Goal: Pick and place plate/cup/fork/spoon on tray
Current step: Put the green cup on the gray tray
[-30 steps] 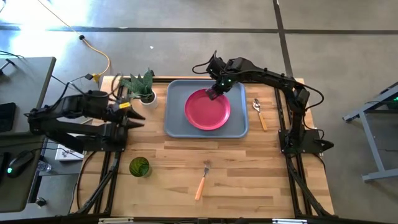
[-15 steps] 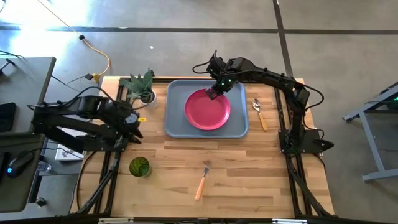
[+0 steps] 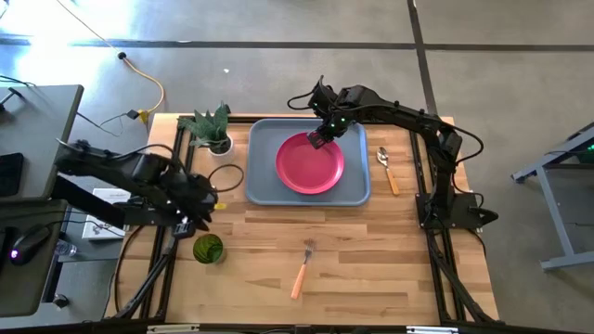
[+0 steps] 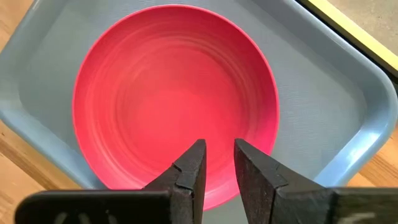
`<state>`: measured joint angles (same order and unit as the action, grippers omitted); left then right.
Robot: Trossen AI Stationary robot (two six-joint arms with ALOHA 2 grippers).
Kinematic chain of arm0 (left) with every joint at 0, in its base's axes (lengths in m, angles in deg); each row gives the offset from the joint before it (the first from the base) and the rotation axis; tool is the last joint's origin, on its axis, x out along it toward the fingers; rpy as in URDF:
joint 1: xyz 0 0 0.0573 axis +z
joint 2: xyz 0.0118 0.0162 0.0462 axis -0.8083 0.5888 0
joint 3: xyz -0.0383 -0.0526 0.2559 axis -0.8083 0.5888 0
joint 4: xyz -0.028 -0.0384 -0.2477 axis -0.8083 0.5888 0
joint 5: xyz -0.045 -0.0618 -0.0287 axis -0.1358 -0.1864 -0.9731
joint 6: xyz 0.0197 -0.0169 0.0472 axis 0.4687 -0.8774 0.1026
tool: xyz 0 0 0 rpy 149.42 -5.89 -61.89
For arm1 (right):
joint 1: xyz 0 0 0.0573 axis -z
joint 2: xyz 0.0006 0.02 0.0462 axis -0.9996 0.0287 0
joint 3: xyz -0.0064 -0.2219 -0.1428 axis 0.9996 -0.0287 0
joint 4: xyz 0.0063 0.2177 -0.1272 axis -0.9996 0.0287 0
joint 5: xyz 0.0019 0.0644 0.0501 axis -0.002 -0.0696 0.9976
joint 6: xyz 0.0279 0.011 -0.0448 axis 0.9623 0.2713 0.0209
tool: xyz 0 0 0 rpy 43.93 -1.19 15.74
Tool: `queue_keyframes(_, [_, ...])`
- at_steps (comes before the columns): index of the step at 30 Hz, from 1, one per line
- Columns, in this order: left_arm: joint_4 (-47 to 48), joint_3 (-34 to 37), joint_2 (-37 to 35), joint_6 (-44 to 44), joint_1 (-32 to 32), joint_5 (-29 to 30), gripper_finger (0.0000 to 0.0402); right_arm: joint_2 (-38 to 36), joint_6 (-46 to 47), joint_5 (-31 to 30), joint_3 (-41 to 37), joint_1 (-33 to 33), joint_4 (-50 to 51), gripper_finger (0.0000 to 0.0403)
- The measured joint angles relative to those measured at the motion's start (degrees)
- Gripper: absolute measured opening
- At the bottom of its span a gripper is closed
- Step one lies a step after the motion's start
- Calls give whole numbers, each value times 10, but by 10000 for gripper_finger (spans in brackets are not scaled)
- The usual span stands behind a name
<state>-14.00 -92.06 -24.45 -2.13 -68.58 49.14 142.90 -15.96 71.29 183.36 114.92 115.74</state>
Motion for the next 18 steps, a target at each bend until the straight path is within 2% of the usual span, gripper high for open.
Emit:
queue_keyframes(6, [-1, 0, 50, -32, -28, 13, 133, 0, 8, 5, 0, 0, 0, 73])
queue_keyframes(18, [-3, 0, 143, -38, -50, 33, 133, 0, -19, 7, 0, 0, -1, 73])
